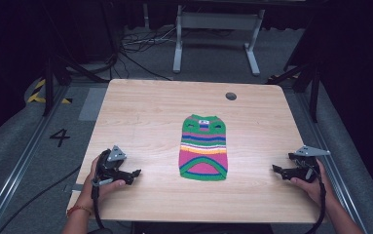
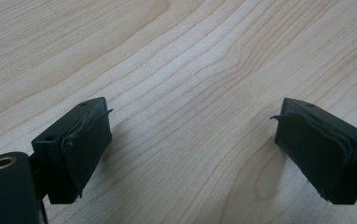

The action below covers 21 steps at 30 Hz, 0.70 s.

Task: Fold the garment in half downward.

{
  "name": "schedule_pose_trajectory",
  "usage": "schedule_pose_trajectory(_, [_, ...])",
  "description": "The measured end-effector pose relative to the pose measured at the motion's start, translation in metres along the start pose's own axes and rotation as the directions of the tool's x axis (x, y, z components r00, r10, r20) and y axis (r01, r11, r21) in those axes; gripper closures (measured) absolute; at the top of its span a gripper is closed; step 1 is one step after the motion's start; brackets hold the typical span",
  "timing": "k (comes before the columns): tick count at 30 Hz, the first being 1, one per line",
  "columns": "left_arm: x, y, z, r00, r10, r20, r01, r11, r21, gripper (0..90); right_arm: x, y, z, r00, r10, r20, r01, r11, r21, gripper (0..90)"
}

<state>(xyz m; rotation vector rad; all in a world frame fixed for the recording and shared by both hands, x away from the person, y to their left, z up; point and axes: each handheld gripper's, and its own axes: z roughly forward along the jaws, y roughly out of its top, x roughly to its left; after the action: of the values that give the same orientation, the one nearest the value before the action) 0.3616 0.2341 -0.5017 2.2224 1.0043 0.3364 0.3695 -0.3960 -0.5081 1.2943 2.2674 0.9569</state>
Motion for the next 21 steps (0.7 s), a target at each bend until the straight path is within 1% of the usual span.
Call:
schedule_pose_trajectory(12, [0.0000,0.0001,-0.0002,1.0000,-0.001,-0.002,0.001,1.0000,0.001,10.9,-0.0002,0.0002,0.0001,1.0000,-0.002,-0.002,0.002,1.000,0.001,9.0])
schedule_pose_trajectory(14, [0.0005,0.0000,-0.0009,1.0000,0.000,-0.006,0.000,1.0000,0.002,12.1,-0.0002,0.0004,0.0003,1.0000,-0.002,-0.003,0.002,1.000,0.001,9.0])
schedule_pose_trajectory(15, [0.0009,0.0000,-0.0012,1.0000,-0.002,-0.008,0.002,1.0000,0.000,14.8,-0.0001,0.0008,0.0007,1.0000,-0.002,-0.004,0.002,1.000,0.001,9.1])
schedule_pose_trajectory(16, [0.0014,0.0001,-0.0011,0.9999,-0.007,-0.014,0.007,1.0000,-0.007,14.8,-0.0001,0.0008,0.0007,1.0000,-0.002,-0.004,0.002,1.000,0.001,9.1])
schedule_pose_trajectory(18, [0.0030,0.0011,-0.0013,0.9997,-0.010,-0.021,0.010,0.9999,-0.007,16.8,-0.0005,0.0017,0.0011,0.9998,-0.013,-0.015,0.013,1.000,0.001,9.9])
schedule_pose_trajectory(19, [0.0037,0.0016,-0.0010,0.9997,-0.016,-0.018,0.016,0.9999,-0.007,19.1,-0.0013,0.0028,0.0013,0.9994,-0.024,-0.024,0.024,1.000,0.006,12.0])
schedule_pose_trajectory(20, [0.0054,0.0028,-0.0005,0.9998,-0.010,-0.020,0.010,0.9999,-0.002,19.0,-0.0012,0.0033,0.0011,0.9992,-0.028,-0.029,0.029,1.000,0.004,15.7])
schedule_pose_trajectory(21, [0.0066,0.0046,0.0004,0.9997,-0.010,-0.021,0.010,0.9999,0.002,19.0,-0.0012,0.0033,0.0011,0.9992,-0.028,-0.029,0.029,1.000,0.004,15.7])
